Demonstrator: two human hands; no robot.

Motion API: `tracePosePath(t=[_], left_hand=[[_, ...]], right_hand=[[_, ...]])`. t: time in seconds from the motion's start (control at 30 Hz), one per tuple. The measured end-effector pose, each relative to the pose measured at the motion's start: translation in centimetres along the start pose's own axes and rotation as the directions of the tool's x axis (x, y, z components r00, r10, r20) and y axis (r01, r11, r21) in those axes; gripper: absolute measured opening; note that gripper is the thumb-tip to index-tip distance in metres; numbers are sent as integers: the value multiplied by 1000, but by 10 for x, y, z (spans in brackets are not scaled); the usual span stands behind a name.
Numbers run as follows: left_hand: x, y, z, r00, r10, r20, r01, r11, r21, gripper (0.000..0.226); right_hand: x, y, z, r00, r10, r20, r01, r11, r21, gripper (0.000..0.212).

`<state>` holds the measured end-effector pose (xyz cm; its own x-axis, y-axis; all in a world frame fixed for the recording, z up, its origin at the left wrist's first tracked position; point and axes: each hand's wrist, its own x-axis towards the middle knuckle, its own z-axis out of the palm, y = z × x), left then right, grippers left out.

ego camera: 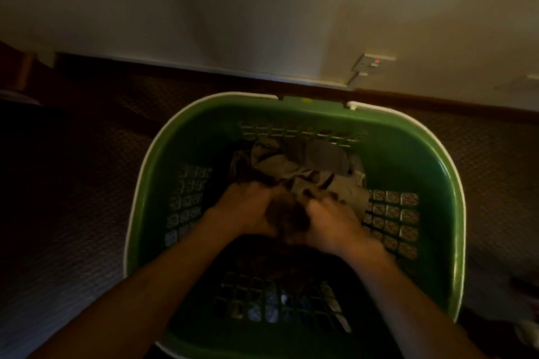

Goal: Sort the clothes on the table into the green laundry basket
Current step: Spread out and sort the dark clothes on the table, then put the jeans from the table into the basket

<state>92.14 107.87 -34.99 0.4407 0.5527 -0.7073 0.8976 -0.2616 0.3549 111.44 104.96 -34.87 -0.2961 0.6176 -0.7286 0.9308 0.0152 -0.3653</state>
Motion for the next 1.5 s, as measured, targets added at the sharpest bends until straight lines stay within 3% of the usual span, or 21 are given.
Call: tracePosePath(t=[0.07,0.13,0.23,0.3,0.37,0.5,0.53,0.57,0.7,0.8,0.87,0.97,1.1,1.2,1.33,1.5], left_hand=[[-22,5,-33,974,28,-226,-26,1000,10,101],[-21,0,-38,955,54,-293,-32,996,82,132],[11,-14,0,994,56,-99,-34,976,214,161],[35,-31,42,999,49,-21,-42,967,251,165],[48,-42,74,999,40,32,-47,961,274,169],[69,-46,104,1000,18,-16,-14,969,247,168],[70,-43,99,999,-13,-42,22,974,226,164],[70,-38,92,994,-36,-100,56,976,211,159],[18,-15,58,988,-146,-48,151,981,119,150],[-46,-11,31,983,-130,-128,134,991,20,151],[-99,-8,6,961,-120,-249,107,992,-64,145],[-187,0,-32,887,-204,-414,119,968,-221,129],[-316,8,-64,783,-340,-521,100,895,-434,105],[-416,-6,-74,632,-489,-602,87,816,-571,92],[-520,-58,-67,416,-686,-597,115,691,-713,89],[-620,-161,-73,278,-814,-509,146,560,-816,88]], right_hand=[[-34,-16,-41,969,-86,-232,110,989,96,106],[-34,-12,-59,958,-126,-258,139,990,30,129],[7,12,-28,998,-60,-26,59,998,-24,154],[36,23,15,998,-52,24,53,998,-41,160],[58,27,64,1000,-25,18,28,986,-164,163],[78,28,103,985,66,-161,-93,982,-162,133],[79,28,100,986,52,-158,-79,983,-165,137],[79,24,88,989,73,-129,-93,983,-157,145],[51,3,31,983,135,128,-125,988,-86,157],[7,-32,-17,962,185,199,-208,973,98,142],[-30,-65,-44,976,189,106,-209,952,224,118],[-87,-121,-73,984,152,-91,-105,915,389,90],[-150,-204,-91,982,55,-178,28,900,435,87],[-178,-286,-102,976,-79,-205,150,922,357,84],[-194,-404,-113,946,-279,-165,314,916,250,83],[-186,-559,-113,867,-476,-147,493,863,109,87]])
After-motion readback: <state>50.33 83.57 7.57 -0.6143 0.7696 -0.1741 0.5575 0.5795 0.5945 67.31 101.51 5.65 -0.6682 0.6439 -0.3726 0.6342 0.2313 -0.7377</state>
